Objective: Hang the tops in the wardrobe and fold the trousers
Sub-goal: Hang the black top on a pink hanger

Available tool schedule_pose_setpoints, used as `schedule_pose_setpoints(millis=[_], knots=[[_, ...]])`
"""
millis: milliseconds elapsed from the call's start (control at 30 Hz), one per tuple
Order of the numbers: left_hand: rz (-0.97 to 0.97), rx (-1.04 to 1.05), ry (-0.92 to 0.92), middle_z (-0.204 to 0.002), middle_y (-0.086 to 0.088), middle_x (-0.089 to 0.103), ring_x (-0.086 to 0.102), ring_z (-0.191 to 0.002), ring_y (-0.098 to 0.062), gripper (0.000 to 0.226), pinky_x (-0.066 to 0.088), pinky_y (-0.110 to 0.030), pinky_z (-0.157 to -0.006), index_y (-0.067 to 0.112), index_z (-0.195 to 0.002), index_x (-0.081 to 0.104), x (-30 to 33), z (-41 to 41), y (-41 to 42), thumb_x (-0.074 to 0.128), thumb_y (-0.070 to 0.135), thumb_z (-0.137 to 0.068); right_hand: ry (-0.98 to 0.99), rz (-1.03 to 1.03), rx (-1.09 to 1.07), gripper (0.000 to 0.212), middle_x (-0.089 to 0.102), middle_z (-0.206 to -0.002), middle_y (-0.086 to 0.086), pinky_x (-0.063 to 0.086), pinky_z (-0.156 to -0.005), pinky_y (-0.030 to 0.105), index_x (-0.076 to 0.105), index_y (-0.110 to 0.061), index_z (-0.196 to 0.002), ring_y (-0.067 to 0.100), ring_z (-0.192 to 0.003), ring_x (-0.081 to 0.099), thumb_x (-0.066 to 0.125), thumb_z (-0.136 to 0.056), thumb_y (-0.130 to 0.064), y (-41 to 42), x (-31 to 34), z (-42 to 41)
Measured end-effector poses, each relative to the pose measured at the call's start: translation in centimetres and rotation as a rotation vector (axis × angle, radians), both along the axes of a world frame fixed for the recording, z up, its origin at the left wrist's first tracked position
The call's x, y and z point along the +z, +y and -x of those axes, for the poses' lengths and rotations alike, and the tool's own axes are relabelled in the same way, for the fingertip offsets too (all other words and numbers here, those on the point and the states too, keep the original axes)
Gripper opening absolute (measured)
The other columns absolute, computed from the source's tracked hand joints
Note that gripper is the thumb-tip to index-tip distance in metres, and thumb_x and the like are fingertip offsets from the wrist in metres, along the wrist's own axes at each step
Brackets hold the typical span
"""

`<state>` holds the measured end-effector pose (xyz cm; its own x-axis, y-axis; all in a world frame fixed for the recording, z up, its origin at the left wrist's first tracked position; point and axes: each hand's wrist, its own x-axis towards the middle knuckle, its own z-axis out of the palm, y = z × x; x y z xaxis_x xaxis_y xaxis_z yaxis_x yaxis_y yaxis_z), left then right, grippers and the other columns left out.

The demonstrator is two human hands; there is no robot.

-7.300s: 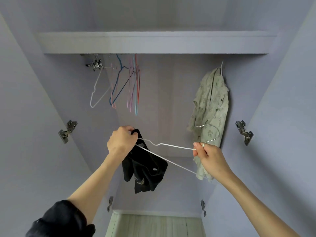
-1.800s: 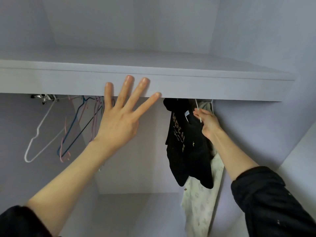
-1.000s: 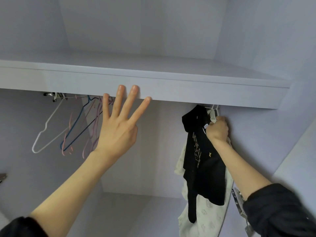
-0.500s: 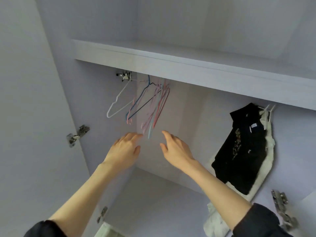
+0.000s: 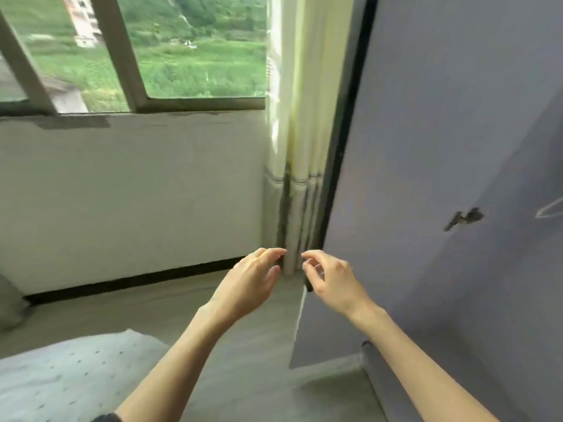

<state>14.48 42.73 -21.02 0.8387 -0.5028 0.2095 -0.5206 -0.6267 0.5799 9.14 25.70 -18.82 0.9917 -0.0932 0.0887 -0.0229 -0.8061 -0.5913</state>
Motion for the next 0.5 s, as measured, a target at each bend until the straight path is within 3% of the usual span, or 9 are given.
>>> schedule_pose_setpoints(millis=[100,300,500], knots=[[0.002,0.228,0.063,-0.123,0.005,0.058,0.054,-0.116,-0.012,0.036,0.044,-0.035,-0.095,0.023,-0.131,0.051,-1.3,-0.6,9.9,0.048,0.018,-0.095,0.043,-0.028,0.201,0.026,0.067,-0.102,-0.003,0.046,-0.087,0.033,0.060,-0.016,-0.119,0.018,-0.091,0.061,0.052,-0.095,-0.022,8.5,-0.8,-4.1],[0.066,0.669,0.156,-0.124,0.004,0.059,0.053,-0.115,-0.009,0.036,0.037,-0.017,-0.094,0.021,-0.130,0.054,-2.5,-0.3,26.2,0.048,0.015,-0.095,0.089,0.013,0.617,0.028,0.066,-0.107,-0.001,0.045,-0.088,0.027,0.059,-0.015,-0.122,0.008,-0.082,0.052,0.050,-0.096,-0.023,24.7,-2.1,-11.2],[0.075,1.036,0.246,-0.128,0.006,0.056,0.052,-0.116,-0.010,0.034,0.039,-0.021,-0.094,0.023,-0.131,0.051,-4.1,1.9,38.3,0.044,0.019,-0.098,0.154,0.066,0.969,0.031,0.065,-0.113,-0.001,0.045,-0.089,0.027,0.056,-0.017,-0.125,0.016,-0.101,0.059,0.044,-0.098,-0.026,39.9,-3.2,-15.3]])
